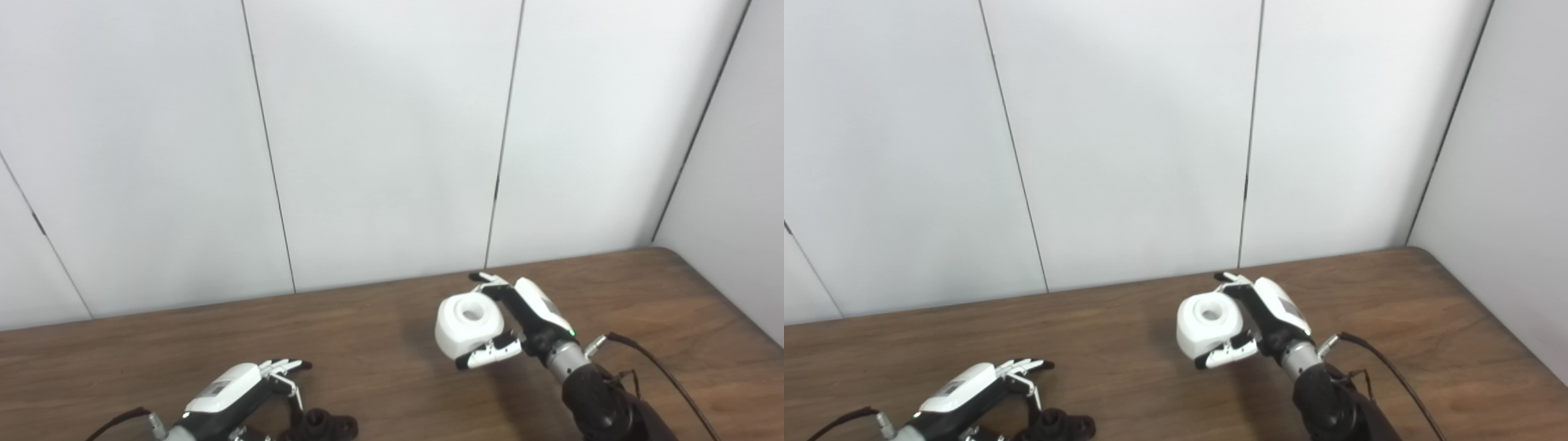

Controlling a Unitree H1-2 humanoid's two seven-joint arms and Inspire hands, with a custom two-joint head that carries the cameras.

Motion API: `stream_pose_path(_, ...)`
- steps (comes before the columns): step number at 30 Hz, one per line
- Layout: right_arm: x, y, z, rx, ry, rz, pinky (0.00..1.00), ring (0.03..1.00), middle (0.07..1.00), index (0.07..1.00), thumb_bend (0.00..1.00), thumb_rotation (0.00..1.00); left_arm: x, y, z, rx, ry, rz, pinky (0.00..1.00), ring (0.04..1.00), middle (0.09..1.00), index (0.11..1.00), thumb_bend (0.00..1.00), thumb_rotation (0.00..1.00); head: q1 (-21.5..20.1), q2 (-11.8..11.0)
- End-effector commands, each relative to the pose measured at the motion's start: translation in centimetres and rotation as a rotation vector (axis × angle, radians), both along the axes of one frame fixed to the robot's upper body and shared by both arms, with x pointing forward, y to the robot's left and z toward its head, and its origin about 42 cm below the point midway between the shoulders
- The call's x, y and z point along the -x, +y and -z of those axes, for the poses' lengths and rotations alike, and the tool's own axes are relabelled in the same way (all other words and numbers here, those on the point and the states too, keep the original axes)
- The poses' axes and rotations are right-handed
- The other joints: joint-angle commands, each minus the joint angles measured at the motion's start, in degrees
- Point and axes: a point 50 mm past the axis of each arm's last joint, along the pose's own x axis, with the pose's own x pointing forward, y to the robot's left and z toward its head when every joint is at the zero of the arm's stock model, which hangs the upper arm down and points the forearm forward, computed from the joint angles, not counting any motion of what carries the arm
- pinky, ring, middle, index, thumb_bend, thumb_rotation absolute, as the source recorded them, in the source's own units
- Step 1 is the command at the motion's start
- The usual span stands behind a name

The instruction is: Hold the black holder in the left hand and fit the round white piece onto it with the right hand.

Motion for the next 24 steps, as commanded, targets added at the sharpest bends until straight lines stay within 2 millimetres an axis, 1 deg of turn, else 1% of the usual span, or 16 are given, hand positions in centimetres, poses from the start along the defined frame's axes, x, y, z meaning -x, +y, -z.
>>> stream_pose_path(1, -0.1, 1.0, -2.6, 0.001, -0.086, -0.037, 0.85, 0.946, 0.906, 0.482, 0.50, 0.14, -0.3, -0.6, -0.4, -0.027, -0.021, 0.004, 1.00, 0.964, 0.935, 0.477, 0.52, 0.04, 0.39, 0.47)
stream_pose_path(6, 0.7, 3.3, -3.1, -0.039, -0.083, -0.096, 0.88, 0.960, 0.920, 0.482, 0.50, 0.14, -0.4, -0.9, -0.5, -0.021, -0.015, 0.009, 1.00, 0.971, 0.938, 0.477, 0.52, 0.04, 2.32, 1.65)
stream_pose_path(12, 1.5, 6.5, -3.4, -0.070, -0.102, -0.182, 0.86, 0.963, 0.916, 0.481, 0.50, 0.14, -0.5, -1.5, -0.7, -0.025, -0.017, 0.008, 1.00, 0.974, 0.940, 0.477, 0.52, 0.05, 4.23, 2.67)
stream_pose_path(13, 1.6, 6.8, -3.5, -0.071, -0.103, -0.189, 0.86, 0.965, 0.916, 0.481, 0.50, 0.14, -0.5, -1.5, -0.7, -0.025, -0.017, 0.006, 1.00, 0.974, 0.941, 0.477, 0.52, 0.05, 4.34, 2.71)
stream_pose_path(15, 2.0, 8.1, -3.8, -0.082, -0.103, -0.217, 0.86, 0.968, 0.918, 0.481, 0.50, 0.14, -0.4, -1.8, -0.7, -0.015, -0.021, 0.005, 1.00, 0.972, 0.939, 0.477, 0.52, 0.05, 5.38, 3.14)
stream_pose_path(20, 2.7, 10.2, -4.2, -0.111, -0.109, -0.271, 0.84, 0.963, 0.919, 0.481, 0.50, 0.14, -0.2, -2.4, -0.9, -0.016, -0.027, 0.011, 1.00, 0.972, 0.940, 0.478, 0.52, 0.05, 7.25, 3.69)
stream_pose_path(24, 3.1, 11.8, -3.9, -0.136, -0.106, -0.305, 0.84, 0.958, 0.919, 0.481, 0.50, 0.14, -0.1, -2.9, -1.0, -0.021, -0.025, 0.009, 1.00, 0.975, 0.944, 0.478, 0.52, 0.05, 8.52, 3.87)
